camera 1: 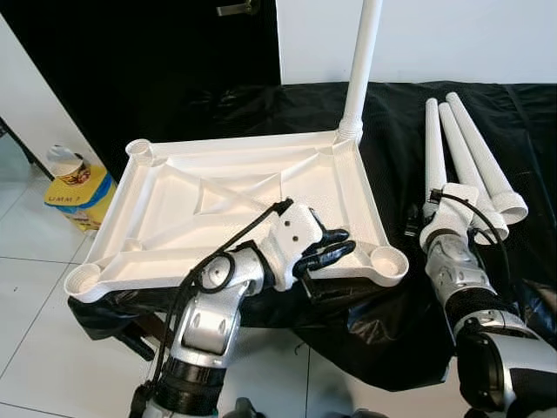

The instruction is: Building children table

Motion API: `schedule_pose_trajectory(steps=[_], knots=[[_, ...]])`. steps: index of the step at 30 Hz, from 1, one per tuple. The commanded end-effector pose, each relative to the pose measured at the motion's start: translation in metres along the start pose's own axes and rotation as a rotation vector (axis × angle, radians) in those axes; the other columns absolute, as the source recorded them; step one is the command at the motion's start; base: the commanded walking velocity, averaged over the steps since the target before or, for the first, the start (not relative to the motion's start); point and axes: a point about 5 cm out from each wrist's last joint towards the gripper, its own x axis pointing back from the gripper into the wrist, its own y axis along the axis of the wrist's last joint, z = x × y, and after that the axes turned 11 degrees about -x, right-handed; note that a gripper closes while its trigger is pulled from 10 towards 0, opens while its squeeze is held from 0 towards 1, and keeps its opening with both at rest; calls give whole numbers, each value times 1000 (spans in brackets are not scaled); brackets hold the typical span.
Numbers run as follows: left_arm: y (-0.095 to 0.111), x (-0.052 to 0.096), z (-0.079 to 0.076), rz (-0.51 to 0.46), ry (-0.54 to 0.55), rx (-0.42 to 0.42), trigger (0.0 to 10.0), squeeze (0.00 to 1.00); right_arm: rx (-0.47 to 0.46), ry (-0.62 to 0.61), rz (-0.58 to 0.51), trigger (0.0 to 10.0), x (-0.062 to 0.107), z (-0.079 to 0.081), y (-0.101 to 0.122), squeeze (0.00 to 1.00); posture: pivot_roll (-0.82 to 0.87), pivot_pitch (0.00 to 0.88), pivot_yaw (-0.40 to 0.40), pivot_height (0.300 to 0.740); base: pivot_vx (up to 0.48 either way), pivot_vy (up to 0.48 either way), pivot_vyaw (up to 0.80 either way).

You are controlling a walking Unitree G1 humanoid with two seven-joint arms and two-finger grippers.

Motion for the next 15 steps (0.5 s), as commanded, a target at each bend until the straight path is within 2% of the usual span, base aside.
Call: schedule_pose_trajectory(steps=[1, 12, 13, 14, 15], knots=[[-3, 5, 7, 64, 180, -3, 10000, 0, 29, 39, -7, 10000, -2, 7, 2, 0, 111, 97, 46, 740, 0, 0, 0], [-3, 14, 2, 106, 184, -4, 10000, 0, 68, 104, -48, 10000, -4, 17, 8, 0, 155, 132, 61, 740, 0, 0, 0], [-2, 15, 1, 109, 182, -3, 10000, 0, 68, 98, -43, 4706, -4, 16, 8, 0, 165, 141, 63, 740, 0, 0, 0], [-2, 16, 0, 112, 181, -2, 10000, 0, 61, 99, -36, 431, -4, 16, 7, 0, 169, 144, 65, 740, 0, 0, 0], [-2, 17, -1, 115, 179, -2, 10000, 0, 55, 101, -31, 431, -4, 17, 6, 0, 169, 144, 65, 740, 0, 0, 0]])
